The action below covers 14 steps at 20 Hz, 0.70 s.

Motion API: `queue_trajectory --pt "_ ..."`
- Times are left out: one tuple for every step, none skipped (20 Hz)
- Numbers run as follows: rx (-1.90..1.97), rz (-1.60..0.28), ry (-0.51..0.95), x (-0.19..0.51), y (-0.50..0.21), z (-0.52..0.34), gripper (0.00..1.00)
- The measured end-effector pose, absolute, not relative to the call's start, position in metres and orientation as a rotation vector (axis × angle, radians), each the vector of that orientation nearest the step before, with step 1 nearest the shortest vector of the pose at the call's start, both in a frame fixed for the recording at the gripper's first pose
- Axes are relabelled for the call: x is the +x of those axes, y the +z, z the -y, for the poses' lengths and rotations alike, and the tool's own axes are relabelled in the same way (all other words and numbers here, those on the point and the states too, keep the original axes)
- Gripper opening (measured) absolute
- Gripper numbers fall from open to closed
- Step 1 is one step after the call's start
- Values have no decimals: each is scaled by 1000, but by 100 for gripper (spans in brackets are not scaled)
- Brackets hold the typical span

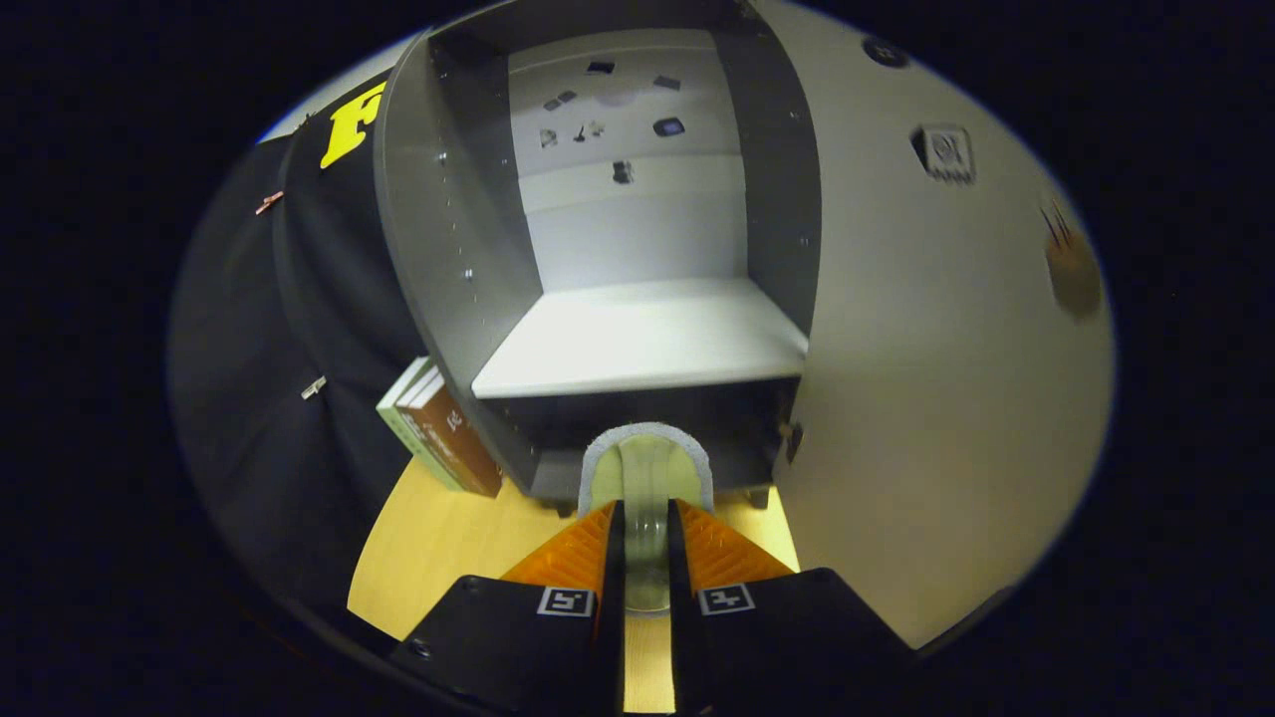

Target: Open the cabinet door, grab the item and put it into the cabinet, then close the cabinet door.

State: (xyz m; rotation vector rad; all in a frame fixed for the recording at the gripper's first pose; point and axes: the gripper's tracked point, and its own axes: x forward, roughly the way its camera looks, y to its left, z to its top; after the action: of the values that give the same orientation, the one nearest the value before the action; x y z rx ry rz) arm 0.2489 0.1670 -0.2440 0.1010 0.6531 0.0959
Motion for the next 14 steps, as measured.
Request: queue_trajectory --pt "94 -638 98 264 -233 -168 24" --pt "94 -627 102 279 -224 -172 23" --pt "96 -619 102 294 -216 -175 23" --pt "93 -608 98 312 -208 -178 23" --pt "85 -602 98 329 -207 -180 23" --pt "87 -603 96 347 -207 -183 23" --pt "101 -612 98 362 -208 -187 23" --pt "114 -627 94 376 -213 -190 23" --pt "119 -634 86 390 -218 -193 23" --pt "119 -643 80 400 -224 -193 23" --pt "122 -649 77 410 -229 -194 23" --pt "130 -661 72 420 -236 -195 23" --pt "143 -677 70 428 -244 -196 23" --pt "152 -687 65 436 -250 -196 23"
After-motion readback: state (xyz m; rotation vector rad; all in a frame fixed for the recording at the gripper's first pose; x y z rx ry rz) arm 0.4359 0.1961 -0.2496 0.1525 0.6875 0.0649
